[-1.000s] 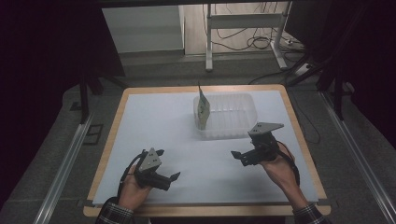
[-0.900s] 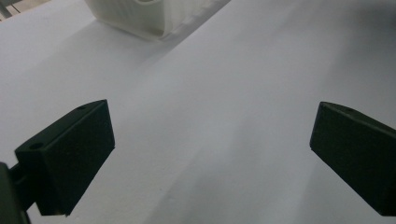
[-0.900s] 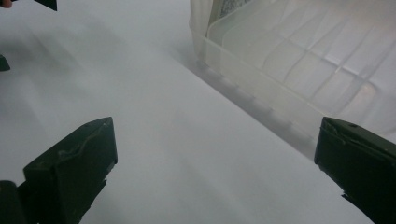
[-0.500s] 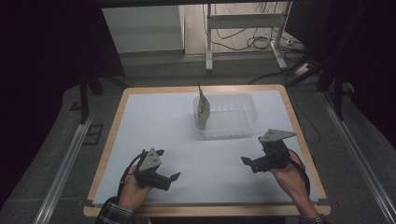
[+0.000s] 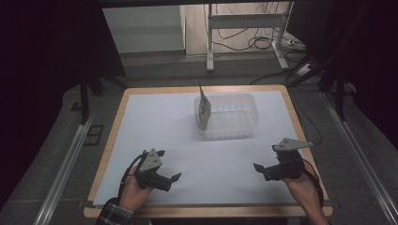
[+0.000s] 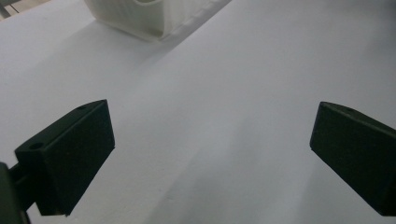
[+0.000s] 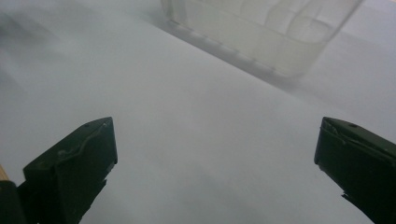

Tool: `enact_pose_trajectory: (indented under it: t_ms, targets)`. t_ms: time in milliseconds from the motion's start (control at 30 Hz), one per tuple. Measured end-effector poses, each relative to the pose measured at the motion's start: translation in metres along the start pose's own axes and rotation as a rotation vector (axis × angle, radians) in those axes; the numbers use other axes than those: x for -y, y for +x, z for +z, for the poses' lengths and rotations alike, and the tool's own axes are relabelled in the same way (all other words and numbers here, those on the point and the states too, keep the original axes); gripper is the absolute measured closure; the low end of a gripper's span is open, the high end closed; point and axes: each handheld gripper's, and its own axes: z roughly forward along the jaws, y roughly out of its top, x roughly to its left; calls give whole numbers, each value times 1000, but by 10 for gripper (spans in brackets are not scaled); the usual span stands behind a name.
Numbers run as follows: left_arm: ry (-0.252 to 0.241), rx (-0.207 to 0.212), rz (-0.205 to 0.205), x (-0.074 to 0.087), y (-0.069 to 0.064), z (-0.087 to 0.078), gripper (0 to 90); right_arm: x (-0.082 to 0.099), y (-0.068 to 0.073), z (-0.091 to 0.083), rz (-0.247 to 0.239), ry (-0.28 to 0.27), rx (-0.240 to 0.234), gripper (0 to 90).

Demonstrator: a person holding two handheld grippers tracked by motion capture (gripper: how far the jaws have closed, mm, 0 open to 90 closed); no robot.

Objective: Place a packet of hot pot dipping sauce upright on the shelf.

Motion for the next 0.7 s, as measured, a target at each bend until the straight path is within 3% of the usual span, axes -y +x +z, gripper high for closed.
enact_pose_trajectory:
  t_ms: [367,700]
  targets:
    - [-4,2,-1,0,-1,0,0,34,-9,-10,30,32,56,0]
    - [-2,4,2,0,-1,0,0,54,-19,-10,53,58,83,0]
